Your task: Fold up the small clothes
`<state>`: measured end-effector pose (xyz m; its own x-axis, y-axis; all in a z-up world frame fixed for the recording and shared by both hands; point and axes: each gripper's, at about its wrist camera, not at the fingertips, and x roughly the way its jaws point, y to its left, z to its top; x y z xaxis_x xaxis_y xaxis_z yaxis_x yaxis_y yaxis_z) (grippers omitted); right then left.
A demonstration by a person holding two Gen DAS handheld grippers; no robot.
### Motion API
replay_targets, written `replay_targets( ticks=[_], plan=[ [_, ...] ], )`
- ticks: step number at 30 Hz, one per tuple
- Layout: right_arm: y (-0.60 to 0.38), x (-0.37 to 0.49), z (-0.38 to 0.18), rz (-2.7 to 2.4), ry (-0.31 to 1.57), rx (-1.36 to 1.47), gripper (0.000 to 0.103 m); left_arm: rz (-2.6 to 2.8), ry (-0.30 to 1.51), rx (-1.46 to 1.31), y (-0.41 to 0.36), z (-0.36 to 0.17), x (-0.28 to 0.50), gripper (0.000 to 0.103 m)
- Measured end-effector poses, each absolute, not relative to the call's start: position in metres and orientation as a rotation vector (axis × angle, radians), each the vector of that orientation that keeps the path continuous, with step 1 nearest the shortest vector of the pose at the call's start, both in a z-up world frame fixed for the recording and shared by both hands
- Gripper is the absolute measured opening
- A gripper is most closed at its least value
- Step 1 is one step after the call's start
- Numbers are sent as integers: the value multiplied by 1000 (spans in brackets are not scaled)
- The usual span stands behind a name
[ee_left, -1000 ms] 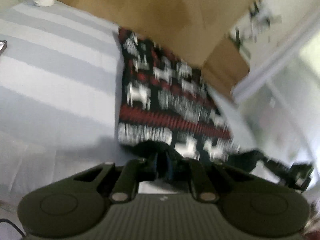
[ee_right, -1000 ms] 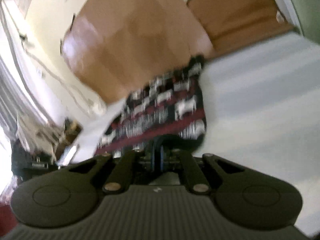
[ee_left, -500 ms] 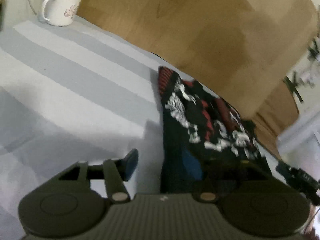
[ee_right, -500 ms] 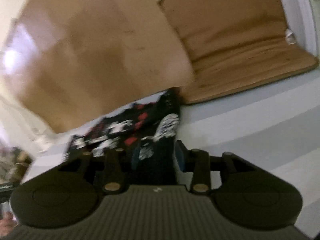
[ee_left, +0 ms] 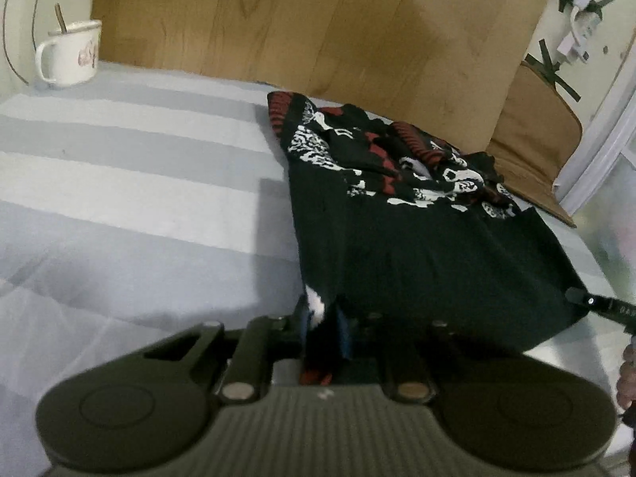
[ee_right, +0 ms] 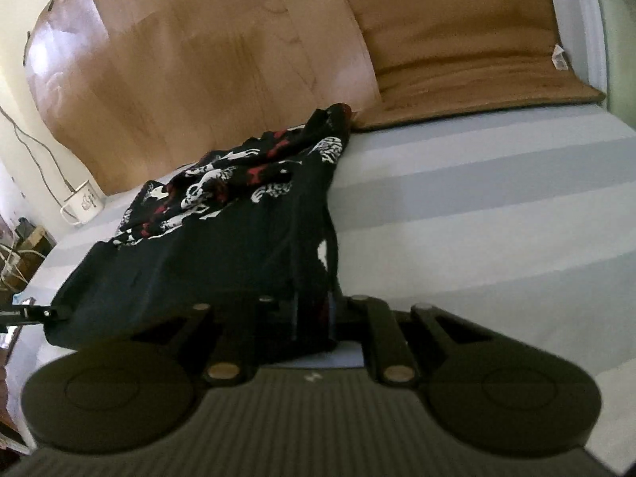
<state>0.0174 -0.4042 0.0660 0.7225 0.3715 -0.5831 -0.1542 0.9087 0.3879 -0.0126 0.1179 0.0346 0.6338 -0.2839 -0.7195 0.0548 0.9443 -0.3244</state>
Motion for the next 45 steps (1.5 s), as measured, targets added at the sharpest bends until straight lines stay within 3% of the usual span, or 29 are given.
replay_targets(
  ticks=[4,6,7,8,9,10,11,18,19,20,21,22,25,31,36,39,45],
  plan=[
    [-411,25,62,306,727,398,18,-217,894,-331,129,33,-10,16],
    [-413,28,66,314,737,407,27,-219,904,-313,127,35,-11,21],
    [-414,30,70,317,730,409,31,-219,905,-309,127,36,-11,33],
    [-414,33,72,325,721,410,38,-222,903,-310,128,39,-12,55],
    [-414,37,74,333,727,411,44,-220,905,-318,128,40,-12,68],
    [-414,41,73,341,751,415,47,-219,915,-335,130,39,-13,89],
    [-413,42,71,347,775,415,48,-228,925,-352,132,38,-15,91],
    [-414,21,65,346,759,516,49,-255,955,-417,129,38,-36,90],
    [-413,21,64,343,751,537,49,-246,945,-419,126,38,-33,83],
    [-410,23,63,335,749,537,46,-233,934,-415,123,37,-29,54],
    [-406,27,62,319,761,520,28,-213,936,-409,120,36,-23,40],
    [-402,31,61,309,778,494,18,-174,931,-392,118,35,-18,16],
    [-399,29,70,275,798,489,16,-168,976,-438,125,35,-5,12],
    [-392,-21,102,321,796,421,14,-227,946,-387,144,72,-32,10],
    [-381,-36,76,324,905,357,19,-202,1033,-307,151,62,-38,14],
    [-397,-16,79,307,891,385,40,-175,1078,-290,154,49,-27,35],
    [-402,55,128,256,677,205,42,-121,837,-184,174,105,14,61]
  ],
)
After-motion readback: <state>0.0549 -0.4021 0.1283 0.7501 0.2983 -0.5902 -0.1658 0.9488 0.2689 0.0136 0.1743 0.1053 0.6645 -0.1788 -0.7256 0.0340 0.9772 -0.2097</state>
